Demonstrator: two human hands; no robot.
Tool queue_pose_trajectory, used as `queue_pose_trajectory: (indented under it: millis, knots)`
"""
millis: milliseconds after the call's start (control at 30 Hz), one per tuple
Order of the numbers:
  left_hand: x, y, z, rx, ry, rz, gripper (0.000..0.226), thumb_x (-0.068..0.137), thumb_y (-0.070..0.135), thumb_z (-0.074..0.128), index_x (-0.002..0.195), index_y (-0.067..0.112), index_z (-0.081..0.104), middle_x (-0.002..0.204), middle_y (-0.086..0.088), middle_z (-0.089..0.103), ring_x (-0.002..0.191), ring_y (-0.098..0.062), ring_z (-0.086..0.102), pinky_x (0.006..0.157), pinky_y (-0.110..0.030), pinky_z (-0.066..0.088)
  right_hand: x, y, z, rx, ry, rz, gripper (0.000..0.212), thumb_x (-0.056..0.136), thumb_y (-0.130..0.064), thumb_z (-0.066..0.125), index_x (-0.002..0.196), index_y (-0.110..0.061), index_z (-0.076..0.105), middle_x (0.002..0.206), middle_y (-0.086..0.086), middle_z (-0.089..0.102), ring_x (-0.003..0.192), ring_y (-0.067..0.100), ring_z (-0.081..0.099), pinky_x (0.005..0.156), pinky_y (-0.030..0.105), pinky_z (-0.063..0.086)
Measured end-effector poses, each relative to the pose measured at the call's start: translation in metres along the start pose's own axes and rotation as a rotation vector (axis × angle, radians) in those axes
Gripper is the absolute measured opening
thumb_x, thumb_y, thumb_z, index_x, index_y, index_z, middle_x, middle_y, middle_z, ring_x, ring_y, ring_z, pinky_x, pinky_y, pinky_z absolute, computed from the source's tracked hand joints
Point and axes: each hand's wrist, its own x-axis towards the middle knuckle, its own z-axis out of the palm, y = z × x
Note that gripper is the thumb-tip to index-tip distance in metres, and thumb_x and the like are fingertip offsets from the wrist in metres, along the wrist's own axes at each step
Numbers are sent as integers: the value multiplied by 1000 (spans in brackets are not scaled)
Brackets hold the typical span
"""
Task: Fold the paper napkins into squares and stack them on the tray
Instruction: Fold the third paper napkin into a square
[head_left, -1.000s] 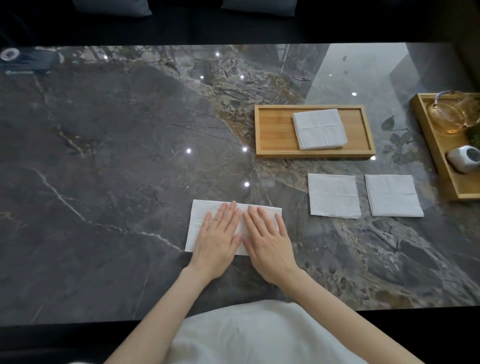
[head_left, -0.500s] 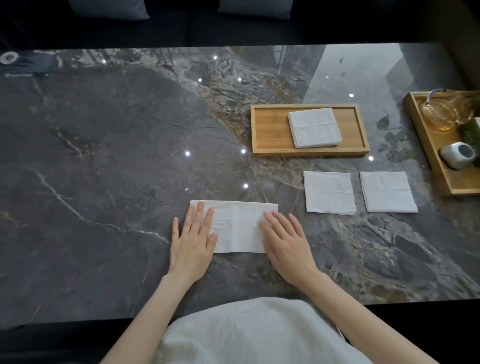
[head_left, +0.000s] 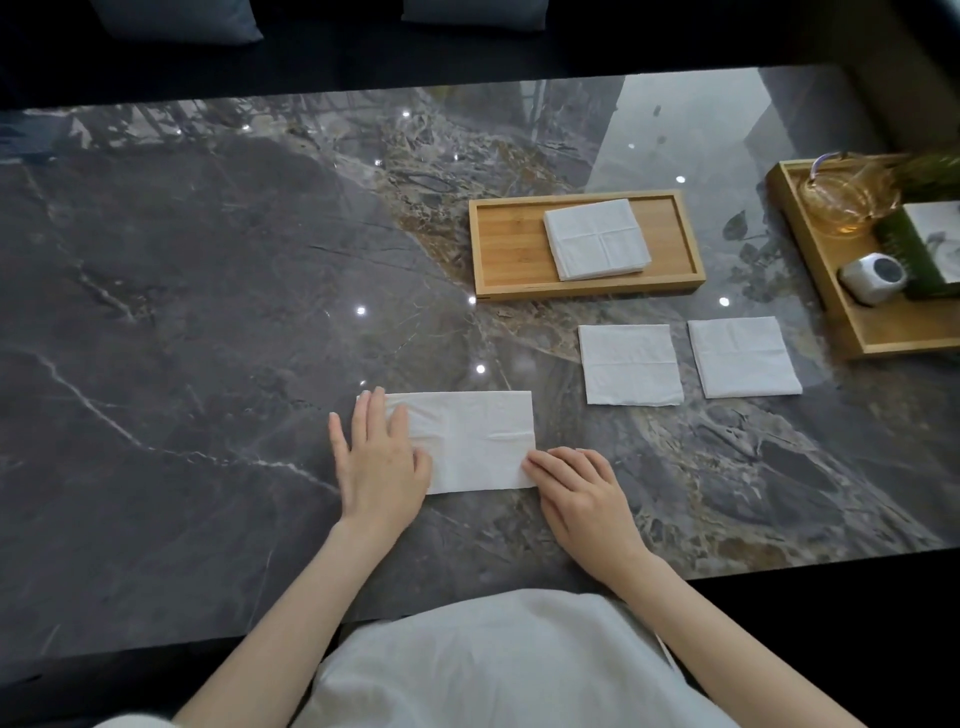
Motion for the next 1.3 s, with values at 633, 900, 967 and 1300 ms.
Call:
queue_pose_trajectory:
  millis: [633,900,967,1300]
  knots:
    - [67,63,-6,-505,-121,139,6,83,16,61,82,12,65,92,-5,67,95,-22,55,80,-33,40,24,-3,-12,262,-12,307,23,87,-24,47,84,-12,66,63,2,58,61,20,51,64,25,41]
    - [71,50,-60,-1085,-141,-90,7,83,8,63,85,15,61,79,4,62,74,-7,58,65,-13,45,80,7,-55,601,32,473,12,81,-21,69,91,-17,64,90,-6,60,85,7,58,82,23,47]
    - [71,47,-78,-1227,-134,-113,11,82,5,63,91,11,62,83,1,65,75,-8,61,65,-13,48,99,5,-72,735,68,525,21,75,-13,75,89,-20,60,87,-8,62,78,0,59,76,17,47]
    - [30,35,-132,-1271,-97,104,16,71,-3,69,68,11,61,70,11,71,72,-3,64,72,-14,50,117,-3,-131,1134,-30,448,18,71,0,75,77,-17,72,70,-7,71,64,9,63,61,19,50]
